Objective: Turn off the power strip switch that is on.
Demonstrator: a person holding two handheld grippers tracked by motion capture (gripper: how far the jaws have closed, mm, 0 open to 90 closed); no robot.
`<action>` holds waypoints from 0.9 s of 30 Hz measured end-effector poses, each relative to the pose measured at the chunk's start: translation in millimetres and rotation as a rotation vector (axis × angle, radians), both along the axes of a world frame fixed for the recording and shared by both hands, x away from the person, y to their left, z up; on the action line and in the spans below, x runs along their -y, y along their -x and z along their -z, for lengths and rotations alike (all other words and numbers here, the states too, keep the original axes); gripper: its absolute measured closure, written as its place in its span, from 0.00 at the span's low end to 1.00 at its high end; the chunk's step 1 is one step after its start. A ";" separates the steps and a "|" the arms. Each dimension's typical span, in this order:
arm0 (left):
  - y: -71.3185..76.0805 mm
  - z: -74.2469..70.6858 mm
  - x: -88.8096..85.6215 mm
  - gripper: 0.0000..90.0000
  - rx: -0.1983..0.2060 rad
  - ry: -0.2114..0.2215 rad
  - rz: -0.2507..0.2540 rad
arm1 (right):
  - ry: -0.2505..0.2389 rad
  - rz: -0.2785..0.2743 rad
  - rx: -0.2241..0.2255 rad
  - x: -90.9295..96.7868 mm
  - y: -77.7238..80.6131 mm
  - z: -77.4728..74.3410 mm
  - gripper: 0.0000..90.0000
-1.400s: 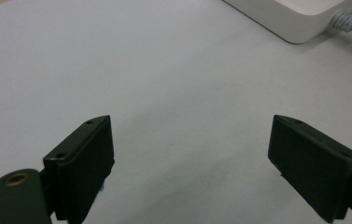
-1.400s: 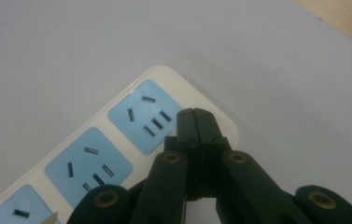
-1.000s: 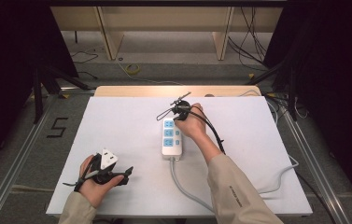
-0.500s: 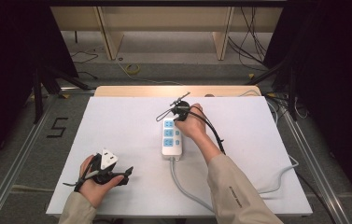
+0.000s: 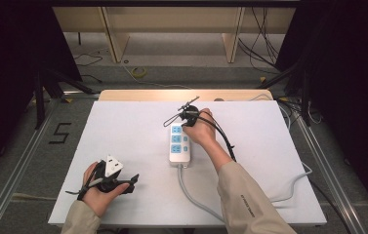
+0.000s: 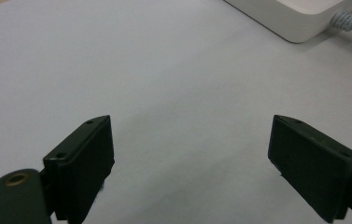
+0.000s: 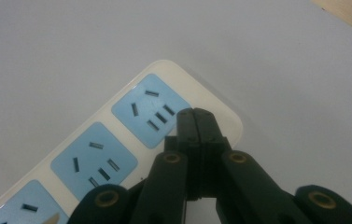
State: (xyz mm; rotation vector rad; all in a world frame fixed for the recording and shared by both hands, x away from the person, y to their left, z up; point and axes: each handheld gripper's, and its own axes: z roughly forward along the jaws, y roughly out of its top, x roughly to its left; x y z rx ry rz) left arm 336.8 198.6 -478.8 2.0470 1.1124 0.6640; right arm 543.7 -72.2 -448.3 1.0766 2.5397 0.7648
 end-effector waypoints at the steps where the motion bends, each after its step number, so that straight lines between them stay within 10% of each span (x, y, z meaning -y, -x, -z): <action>1: 0.0 0.1 0.0 0.16 -0.001 -0.001 0.000 | 0.000 -0.003 0.003 0.0 -0.1 0.1 1.00; 27: -0.4 1.4 0.7 0.16 -0.009 -0.003 -0.002 | 0.004 -0.022 0.062 29.5 12.7 -13.5 0.90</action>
